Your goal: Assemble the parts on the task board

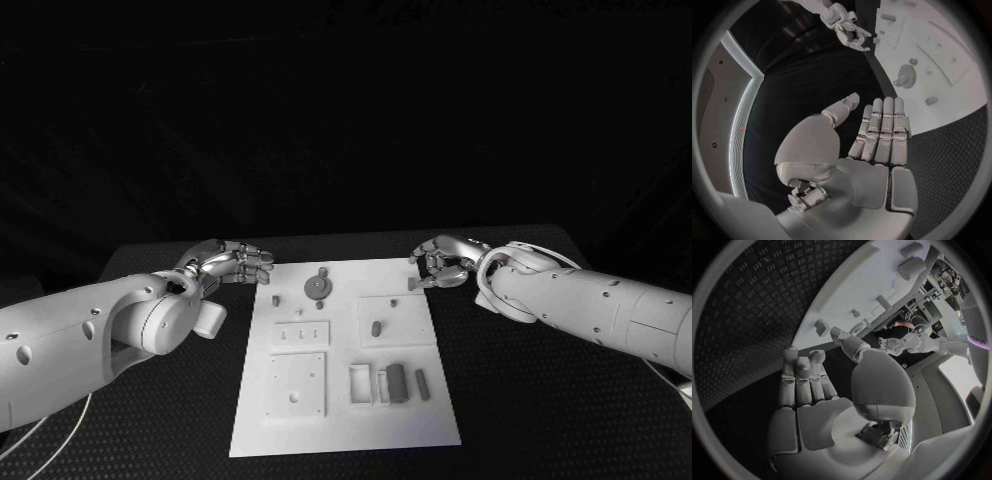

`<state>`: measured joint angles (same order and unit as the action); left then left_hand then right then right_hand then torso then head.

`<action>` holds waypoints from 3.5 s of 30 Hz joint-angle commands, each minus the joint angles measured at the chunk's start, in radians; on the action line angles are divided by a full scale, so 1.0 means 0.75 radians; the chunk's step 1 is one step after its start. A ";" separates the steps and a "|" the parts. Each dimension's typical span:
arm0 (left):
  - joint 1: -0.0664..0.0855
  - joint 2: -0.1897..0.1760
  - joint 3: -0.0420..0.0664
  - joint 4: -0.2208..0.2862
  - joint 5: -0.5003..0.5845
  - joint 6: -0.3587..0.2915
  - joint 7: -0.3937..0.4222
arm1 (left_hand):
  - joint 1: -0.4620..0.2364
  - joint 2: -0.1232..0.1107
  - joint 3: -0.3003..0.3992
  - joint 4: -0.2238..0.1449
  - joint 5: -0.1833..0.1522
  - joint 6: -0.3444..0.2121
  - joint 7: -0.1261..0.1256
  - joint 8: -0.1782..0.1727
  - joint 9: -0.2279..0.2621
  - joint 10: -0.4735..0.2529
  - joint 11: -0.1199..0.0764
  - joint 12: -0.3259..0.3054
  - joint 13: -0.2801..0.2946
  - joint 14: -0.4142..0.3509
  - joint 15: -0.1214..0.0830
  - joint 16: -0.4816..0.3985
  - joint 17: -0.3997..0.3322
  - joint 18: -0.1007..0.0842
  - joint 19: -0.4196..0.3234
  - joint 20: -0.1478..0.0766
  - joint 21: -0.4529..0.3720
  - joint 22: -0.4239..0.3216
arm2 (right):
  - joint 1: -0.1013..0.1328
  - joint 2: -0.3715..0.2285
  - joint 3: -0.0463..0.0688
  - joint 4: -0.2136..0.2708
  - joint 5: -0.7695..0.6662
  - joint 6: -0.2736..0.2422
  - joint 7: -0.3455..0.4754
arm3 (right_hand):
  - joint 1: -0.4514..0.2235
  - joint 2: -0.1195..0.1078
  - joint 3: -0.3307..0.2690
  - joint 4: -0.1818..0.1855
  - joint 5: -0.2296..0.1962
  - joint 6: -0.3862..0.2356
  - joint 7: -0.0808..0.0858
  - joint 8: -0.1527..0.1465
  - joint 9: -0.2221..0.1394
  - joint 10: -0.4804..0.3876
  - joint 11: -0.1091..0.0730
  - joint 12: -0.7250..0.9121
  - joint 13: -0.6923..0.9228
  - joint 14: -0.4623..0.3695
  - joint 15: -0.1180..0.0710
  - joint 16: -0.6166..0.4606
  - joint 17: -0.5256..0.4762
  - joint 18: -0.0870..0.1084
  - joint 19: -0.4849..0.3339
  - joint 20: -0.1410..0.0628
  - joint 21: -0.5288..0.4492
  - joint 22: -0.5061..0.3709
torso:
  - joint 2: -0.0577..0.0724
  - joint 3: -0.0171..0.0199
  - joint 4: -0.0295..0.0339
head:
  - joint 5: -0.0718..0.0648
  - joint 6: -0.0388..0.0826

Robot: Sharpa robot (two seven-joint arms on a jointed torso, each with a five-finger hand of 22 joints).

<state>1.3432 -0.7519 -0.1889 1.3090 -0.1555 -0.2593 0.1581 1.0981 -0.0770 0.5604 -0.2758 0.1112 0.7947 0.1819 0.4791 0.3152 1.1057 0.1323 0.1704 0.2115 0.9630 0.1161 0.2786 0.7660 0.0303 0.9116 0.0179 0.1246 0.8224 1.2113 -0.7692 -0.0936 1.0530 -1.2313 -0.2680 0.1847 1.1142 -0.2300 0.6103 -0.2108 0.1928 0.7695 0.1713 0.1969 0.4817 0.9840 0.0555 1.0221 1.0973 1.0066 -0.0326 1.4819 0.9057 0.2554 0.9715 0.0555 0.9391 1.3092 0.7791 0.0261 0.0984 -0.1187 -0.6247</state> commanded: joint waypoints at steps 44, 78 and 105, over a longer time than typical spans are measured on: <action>0.001 -0.008 0.001 0.004 -0.008 0.025 -0.001 | -0.016 -0.004 -0.008 0.003 -0.005 -0.006 0.007 -0.011 -0.003 -0.010 0.006 -0.012 -0.002 0.009 0.002 -0.011 0.003 0.008 0.009 -0.001 -0.012 0.003 | -0.066 0.060 0.000 -0.095 0.133 -0.014 0.031 | -0.001 0.148 -0.031 0.007 -0.005 0.178 -0.026 0.113 0.038 -0.052 -0.017 0.063 -0.025 0.025 -0.037 0.048 0.004 0.008 0.017 -0.024 0.037 0.025 | 0.000 -0.0033 -0.0022 | -0.004 -0.024; 0.001 -0.011 0.001 0.005 -0.015 0.026 -0.008 | -0.014 -0.005 -0.008 0.002 -0.010 -0.007 0.007 -0.012 -0.003 -0.010 0.006 -0.014 -0.002 0.007 0.003 -0.015 0.005 0.007 0.007 0.000 -0.015 0.003 | -0.077 0.081 0.000 -0.097 0.132 -0.013 0.042 | -0.010 0.174 -0.028 -0.020 -0.004 0.220 -0.041 0.133 0.049 -0.051 -0.030 0.067 -0.029 0.023 -0.047 0.054 0.005 0.008 0.016 -0.025 0.044 0.024 | 0.000 -0.0047 -0.0022 | 0.001 -0.033; 0.001 -0.013 0.001 0.005 -0.018 0.021 -0.009 | -0.013 -0.005 -0.007 0.002 -0.012 -0.006 0.007 -0.013 -0.003 -0.009 0.006 -0.016 -0.002 0.007 0.003 -0.017 0.006 0.007 0.007 0.000 -0.017 0.004 | -0.078 0.084 0.000 -0.099 0.115 -0.051 0.040 | -0.027 0.243 -0.022 -0.045 -0.004 0.341 -0.098 0.213 0.124 -0.006 -0.081 0.083 -0.038 0.052 -0.089 0.070 0.005 0.008 0.041 -0.037 0.066 0.023 | -0.001 -0.0043 -0.0021 | -0.003 -0.043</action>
<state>1.3432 -0.7628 -0.1889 1.3104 -0.1643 -0.2541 0.1453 1.0941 -0.0810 0.5604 -0.2758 0.1074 0.7911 0.1855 0.4754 0.3144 1.1023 0.1357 0.1644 0.2110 0.9629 0.1162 0.2707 0.7693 0.0228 0.9114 0.0179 0.1170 0.8243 1.1537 -0.7077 -0.0935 0.9786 -1.1340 -0.2931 0.2062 1.0940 -0.0532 0.5962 -0.2388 0.1929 0.8147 0.1260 0.3535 0.5732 1.0095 0.0296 1.0793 1.0700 1.0476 -0.0915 1.5307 0.9080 0.2557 0.9992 0.0286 0.9839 1.3091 0.7785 0.0226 0.0966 -0.1203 -0.6560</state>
